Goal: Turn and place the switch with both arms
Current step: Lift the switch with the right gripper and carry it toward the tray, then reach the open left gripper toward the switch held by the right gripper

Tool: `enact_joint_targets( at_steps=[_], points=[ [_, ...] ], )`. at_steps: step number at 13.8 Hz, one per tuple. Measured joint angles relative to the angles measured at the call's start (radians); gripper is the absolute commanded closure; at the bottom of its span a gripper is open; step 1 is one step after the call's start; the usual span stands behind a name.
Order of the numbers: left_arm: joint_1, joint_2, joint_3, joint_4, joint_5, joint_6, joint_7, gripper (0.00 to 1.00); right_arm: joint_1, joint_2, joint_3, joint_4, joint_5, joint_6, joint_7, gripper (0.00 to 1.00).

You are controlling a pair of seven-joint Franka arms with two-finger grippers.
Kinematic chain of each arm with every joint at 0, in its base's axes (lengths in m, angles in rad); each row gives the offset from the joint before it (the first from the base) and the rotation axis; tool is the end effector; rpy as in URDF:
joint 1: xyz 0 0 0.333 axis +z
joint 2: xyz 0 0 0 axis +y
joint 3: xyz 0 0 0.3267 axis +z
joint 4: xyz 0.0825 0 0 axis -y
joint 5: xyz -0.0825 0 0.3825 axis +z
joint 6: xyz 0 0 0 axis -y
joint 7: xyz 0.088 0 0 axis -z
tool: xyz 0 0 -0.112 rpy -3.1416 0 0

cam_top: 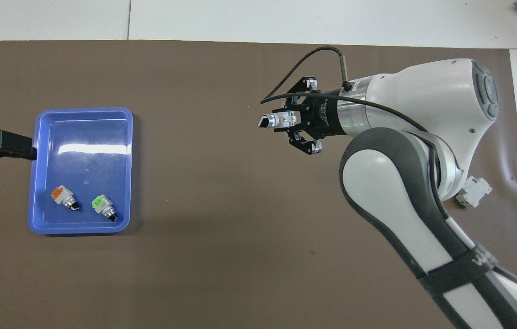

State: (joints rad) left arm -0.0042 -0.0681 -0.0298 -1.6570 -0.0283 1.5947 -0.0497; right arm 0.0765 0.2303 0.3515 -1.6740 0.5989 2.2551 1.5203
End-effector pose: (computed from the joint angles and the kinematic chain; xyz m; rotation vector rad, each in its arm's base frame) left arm 0.5322 -0.0218 0.6287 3.1150 0.0255 0.0073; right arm 0.6051 0.2726 0.5250 -1.8901 1.6218 0.3944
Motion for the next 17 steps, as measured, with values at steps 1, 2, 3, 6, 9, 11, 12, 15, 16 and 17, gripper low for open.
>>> enact_joint_targets(
  at_steps=[1, 2, 3, 6, 9, 11, 12, 15, 16, 17],
  points=[
    [0.0, 0.0, 0.0, 0.0, 0.0, 0.0, 0.0, 0.0, 0.007, 0.0, 0.033, 0.001, 0.015, 0.049, 0.03, 1.0],
    [0.0, 0.0, 0.0, 0.0, 0.0, 0.0, 0.0, 0.0, 0.03, 0.002, 0.054, 0.001, 0.018, 0.101, 0.06, 1.0],
    [0.0, 0.0, 0.0, 0.0, 0.0, 0.0, 0.0, 0.0, 0.064, 0.004, 0.062, 0.0, 0.019, 0.147, 0.087, 1.0],
    [-0.001, 0.0, -0.003, 0.0, 0.0, 0.0, 0.0, 0.0, 0.15, 0.008, 0.065, -0.001, 0.019, 0.224, 0.133, 1.0],
    [-0.006, 0.0, -0.016, 0.0, 0.0, 0.0, 0.0, 0.0, 0.158, 0.008, 0.066, -0.001, 0.027, 0.227, 0.144, 1.0],
    [-0.023, 0.0, -0.024, 0.0, -0.004, 0.004, -0.001, 0.0, 0.158, 0.008, 0.066, -0.001, 0.074, 0.229, 0.161, 1.0],
    [-0.028, -0.001, -0.026, 0.0, -0.024, 0.013, -0.006, 0.0, 0.158, 0.008, 0.066, -0.001, 0.092, 0.231, 0.161, 1.0],
    [-0.031, -0.001, -0.026, -0.001, -0.162, 0.06, -0.031, 0.0, 0.157, 0.008, 0.066, -0.001, 0.1, 0.231, 0.169, 1.0],
    [-0.032, -0.001, -0.027, -0.002, -0.203, 0.076, -0.032, 0.01, 0.158, 0.008, 0.066, -0.001, 0.101, 0.231, 0.17, 1.0],
    [-0.035, -0.001, -0.027, -0.003, -0.248, 0.095, -0.033, 0.02, 0.158, 0.008, 0.066, -0.001, 0.101, 0.231, 0.171, 1.0]
  ],
)
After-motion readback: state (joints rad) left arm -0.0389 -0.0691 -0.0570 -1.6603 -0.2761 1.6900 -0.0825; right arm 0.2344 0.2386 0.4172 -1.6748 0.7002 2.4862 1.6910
